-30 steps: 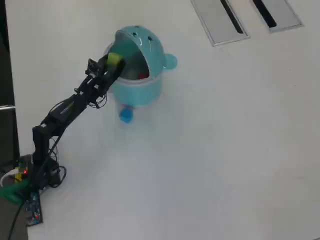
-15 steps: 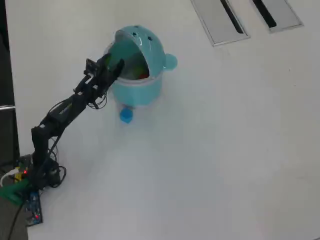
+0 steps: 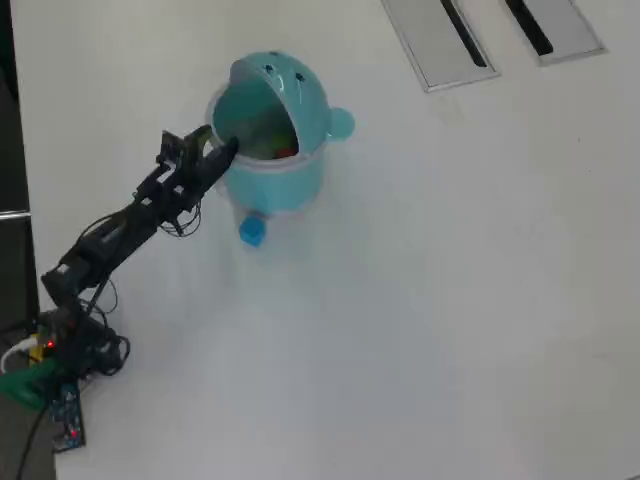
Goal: Grasp RGB lego blocks and put them in the bin one by one.
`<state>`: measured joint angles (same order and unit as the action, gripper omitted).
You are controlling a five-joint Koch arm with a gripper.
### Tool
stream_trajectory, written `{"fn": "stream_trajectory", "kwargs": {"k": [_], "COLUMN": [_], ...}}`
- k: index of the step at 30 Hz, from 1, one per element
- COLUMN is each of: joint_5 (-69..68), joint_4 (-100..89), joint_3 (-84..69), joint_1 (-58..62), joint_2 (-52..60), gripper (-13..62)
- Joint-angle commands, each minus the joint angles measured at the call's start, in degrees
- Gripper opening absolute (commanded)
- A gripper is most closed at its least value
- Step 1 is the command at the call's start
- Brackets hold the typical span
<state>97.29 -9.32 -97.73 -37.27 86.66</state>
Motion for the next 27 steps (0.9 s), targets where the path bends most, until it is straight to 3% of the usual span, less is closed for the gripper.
{"fn": "stream_trajectory", "kwargs": {"k": [1,14,27], "joint_5": [1.2,-1.0,-8.0], "joint_4": [-3.1,-5.0,-4.0], "joint_3": [0.2,-21.8,-33.6], "joint_1": [0.3,0.9,-3.2], "joint_2": [5.3,22.6,31.9], "gripper": [27.0,27.1,34.4]}}
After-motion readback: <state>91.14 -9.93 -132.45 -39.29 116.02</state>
